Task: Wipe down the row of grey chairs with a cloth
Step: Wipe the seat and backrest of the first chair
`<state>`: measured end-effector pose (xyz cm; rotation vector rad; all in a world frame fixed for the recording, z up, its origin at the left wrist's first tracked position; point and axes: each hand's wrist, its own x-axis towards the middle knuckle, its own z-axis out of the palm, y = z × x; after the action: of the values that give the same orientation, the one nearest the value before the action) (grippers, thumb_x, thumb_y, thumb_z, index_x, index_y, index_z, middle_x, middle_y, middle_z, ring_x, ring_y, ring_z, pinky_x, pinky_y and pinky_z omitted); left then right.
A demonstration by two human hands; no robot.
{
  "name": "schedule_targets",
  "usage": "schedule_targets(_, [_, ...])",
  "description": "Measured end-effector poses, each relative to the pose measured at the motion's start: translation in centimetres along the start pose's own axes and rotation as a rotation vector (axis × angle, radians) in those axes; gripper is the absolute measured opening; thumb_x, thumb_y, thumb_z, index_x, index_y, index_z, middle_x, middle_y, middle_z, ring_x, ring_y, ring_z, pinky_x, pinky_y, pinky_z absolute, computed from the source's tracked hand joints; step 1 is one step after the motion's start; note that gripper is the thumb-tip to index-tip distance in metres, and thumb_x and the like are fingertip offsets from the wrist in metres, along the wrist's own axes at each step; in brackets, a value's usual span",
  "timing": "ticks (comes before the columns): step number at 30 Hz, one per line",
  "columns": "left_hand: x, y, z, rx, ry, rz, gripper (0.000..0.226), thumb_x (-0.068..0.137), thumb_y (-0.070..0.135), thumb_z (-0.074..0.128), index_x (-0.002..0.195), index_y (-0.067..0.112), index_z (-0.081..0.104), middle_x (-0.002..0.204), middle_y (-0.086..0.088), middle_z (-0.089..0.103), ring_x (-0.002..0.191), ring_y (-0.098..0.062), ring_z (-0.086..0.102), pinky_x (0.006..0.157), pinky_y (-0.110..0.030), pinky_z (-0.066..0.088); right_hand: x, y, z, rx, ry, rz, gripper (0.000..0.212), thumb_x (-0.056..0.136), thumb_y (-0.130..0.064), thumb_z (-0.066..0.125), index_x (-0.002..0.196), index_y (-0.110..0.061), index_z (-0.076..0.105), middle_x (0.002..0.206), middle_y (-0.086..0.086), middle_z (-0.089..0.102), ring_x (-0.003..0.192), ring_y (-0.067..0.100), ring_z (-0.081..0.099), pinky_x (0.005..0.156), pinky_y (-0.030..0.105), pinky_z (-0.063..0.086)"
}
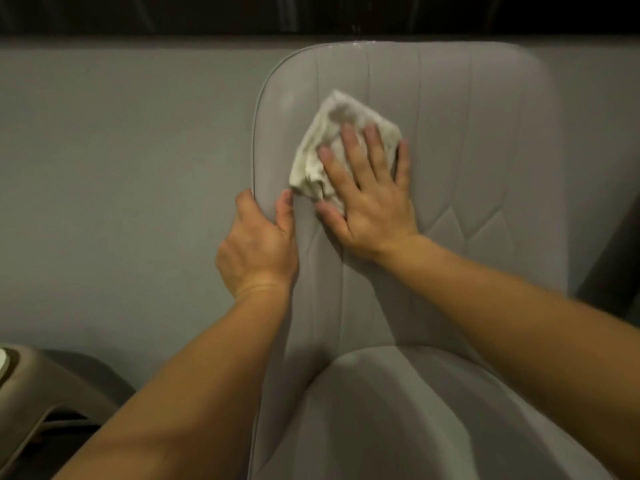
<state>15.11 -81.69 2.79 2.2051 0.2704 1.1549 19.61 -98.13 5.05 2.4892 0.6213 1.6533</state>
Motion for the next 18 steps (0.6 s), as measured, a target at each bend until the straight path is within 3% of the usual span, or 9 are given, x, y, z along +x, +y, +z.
schedule_targets(2, [0.0,0.0,-0.1,-0.007,-0.015,0.003,0.072,0.088,0.074,0.026,0.121,0.014,0.048,0.098,-0.021,0.067,0.081,-0.048,0.061,0.06,-0.04,0.031,4.5,0.0,-1.0,0.001,-0.016,-0.017,0.065,0.101,-0.06,0.028,0.155,-0.023,0.032,0.161,0.015,0.026,0.149,0.039,0.02,0.114,0.068,0.013])
schedule_targets(5, [0.1,0.0,-0.2,-0.01,-0.029,-0.023,0.069,0.088,0.073,0.031,0.119,0.014,0.048,0.097,-0.022,0.067,0.08,-0.048,0.061,0.06,-0.041,0.031,9.8,-0.8,-2.0,-0.018,-0.11,-0.206,0.062,0.101,-0.061,0.02,0.155,-0.032,0.029,0.163,0.01,0.023,0.151,0.036,0.016,0.117,0.065,0.008])
schedule_targets(10, [0.0,0.2,-0.3,-0.012,-0.048,-0.026,0.065,0.088,0.073,0.035,0.114,0.014,0.048,0.095,-0.021,0.066,0.08,-0.048,0.06,0.06,-0.041,0.03,11.8,0.8,-2.8,-0.118,-0.196,-0.435,0.057,0.103,-0.06,0.016,0.156,-0.038,0.023,0.164,0.005,0.022,0.151,0.034,0.016,0.12,0.061,0.003])
schedule_targets(15, [-0.1,-0.2,-0.3,-0.008,-0.051,-0.018,0.068,0.087,0.074,0.034,0.113,0.013,0.048,0.091,-0.024,0.066,0.077,-0.047,0.061,0.059,-0.04,0.031,8.7,8.1,-4.0,-0.161,-0.177,-0.203,0.056,0.105,-0.052,0.026,0.157,-0.032,0.023,0.164,0.007,0.021,0.151,0.032,0.017,0.12,0.059,0.01])
schedule_targets(18, [-0.1,-0.3,-0.2,-0.026,-0.051,-0.007,0.069,0.086,0.074,0.031,0.113,0.013,0.048,0.092,-0.024,0.066,0.077,-0.047,0.061,0.059,-0.041,0.032,5.8,13.0,-5.7,-0.218,-0.21,-0.072,0.056,0.104,-0.049,0.028,0.156,-0.028,0.026,0.162,0.011,0.027,0.147,0.031,0.028,0.12,0.058,0.009])
